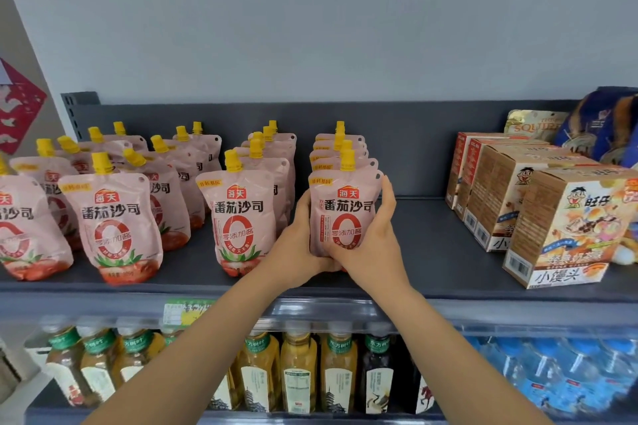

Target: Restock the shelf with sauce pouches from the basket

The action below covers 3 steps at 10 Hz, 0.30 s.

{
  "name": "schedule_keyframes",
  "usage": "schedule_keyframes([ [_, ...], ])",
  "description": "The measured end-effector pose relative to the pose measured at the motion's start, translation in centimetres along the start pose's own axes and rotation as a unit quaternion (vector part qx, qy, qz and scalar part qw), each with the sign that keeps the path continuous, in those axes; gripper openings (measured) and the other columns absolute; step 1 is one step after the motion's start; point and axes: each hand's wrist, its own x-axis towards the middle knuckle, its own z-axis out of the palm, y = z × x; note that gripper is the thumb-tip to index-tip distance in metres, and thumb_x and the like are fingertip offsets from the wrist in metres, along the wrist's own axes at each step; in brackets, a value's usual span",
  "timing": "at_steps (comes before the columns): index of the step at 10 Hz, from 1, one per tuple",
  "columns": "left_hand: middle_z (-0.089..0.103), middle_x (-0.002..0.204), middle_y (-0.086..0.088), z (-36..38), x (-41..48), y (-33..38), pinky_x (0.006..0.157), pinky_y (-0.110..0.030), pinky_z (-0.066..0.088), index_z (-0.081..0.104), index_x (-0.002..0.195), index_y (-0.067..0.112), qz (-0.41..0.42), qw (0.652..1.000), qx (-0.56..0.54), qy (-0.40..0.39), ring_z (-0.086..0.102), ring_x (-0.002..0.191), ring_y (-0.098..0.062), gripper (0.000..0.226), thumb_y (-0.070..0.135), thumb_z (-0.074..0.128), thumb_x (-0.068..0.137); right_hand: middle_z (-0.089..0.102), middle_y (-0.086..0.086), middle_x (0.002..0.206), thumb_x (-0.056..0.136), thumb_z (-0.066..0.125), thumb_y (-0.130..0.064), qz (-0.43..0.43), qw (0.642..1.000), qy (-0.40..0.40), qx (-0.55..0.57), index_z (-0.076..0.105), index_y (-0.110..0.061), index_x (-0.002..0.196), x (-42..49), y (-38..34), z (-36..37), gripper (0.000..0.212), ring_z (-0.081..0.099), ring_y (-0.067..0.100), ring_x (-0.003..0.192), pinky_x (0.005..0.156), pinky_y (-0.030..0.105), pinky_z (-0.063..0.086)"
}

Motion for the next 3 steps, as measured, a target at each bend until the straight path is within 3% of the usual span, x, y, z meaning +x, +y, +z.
schedule_keyframes([
  [1, 0.051, 0.124, 0.021, 1.1, -0.8, 0.0, 0.088, -0.012, 0.047, 0.009, 0.145, 0.036, 0.005, 0.999, 0.006, 0.05, 0.054, 0.109, 0.006, 0.111, 0.014, 0.085, 0.067, 0.037, 0.004, 0.144, 0.069, 0.084, -0.02, -0.01, 1.0, -0.011, -0.002, -0.008, -0.04, 0.147, -0.3, 0.2, -0.4, 0.122, 0.05, 0.018, 0.123, 0.084, 0.026, 0.052],
  [2, 0.053, 0.123, 0.021, 1.6, -1.6, -0.2, 0.091, -0.014, 0.046, 0.021, 0.126, 0.054, 0.014, 0.996, 0.013, 0.084, 0.052, 0.113, 0.008, 0.093, 0.015, 0.083, 0.069, 0.034, 0.007, 0.141, 0.07, 0.083, -0.017, -0.014, 1.0, -0.011, -0.019, -0.003, -0.036, 0.149, -0.7, -0.5, -1.0, 0.118, 0.049, 0.021, 0.123, 0.091, 0.032, 0.052],
  [3, 0.046, 0.14, 0.006, 1.2, -2.7, 0.5, 0.107, -0.036, 0.042, 0.019, 0.145, 0.036, 0.015, 0.994, 0.06, 0.091, 0.043, 0.13, -0.008, 0.1, 0.029, 0.082, 0.067, 0.029, 0.008, 0.143, 0.072, 0.081, -0.011, 0.001, 0.999, -0.011, -0.035, 0.003, -0.03, 0.15, -1.3, -2.3, -1.7, 0.113, 0.045, 0.021, 0.126, 0.089, 0.025, 0.046],
])
